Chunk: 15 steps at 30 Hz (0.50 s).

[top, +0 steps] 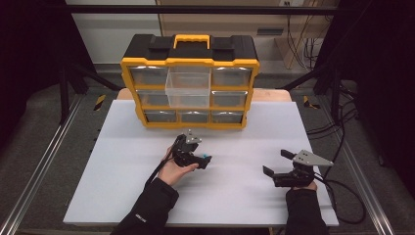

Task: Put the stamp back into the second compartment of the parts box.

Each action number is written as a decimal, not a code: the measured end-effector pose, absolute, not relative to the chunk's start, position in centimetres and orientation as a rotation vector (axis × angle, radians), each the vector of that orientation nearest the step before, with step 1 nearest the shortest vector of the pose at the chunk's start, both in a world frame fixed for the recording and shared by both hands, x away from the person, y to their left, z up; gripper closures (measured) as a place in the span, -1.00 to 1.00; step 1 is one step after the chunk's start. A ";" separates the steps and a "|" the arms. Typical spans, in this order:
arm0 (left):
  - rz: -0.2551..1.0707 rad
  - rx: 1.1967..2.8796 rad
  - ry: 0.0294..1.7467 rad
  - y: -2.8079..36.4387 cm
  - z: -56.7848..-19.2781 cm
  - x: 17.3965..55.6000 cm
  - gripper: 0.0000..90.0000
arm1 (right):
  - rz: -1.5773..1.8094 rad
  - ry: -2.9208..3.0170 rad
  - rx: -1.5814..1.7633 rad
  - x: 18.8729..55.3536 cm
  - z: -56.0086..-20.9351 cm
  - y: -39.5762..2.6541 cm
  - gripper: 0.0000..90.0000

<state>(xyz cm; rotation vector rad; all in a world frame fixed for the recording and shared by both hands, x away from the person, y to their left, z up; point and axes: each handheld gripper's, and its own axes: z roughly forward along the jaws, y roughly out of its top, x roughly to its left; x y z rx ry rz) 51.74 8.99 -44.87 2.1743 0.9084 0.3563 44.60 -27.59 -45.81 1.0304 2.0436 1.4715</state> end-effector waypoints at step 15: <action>0.315 2.209 0.909 8.7 -45.1 51.6 0.02 | 1.471 2.043 1.030 44.6 -45.8 -27.6 -0.94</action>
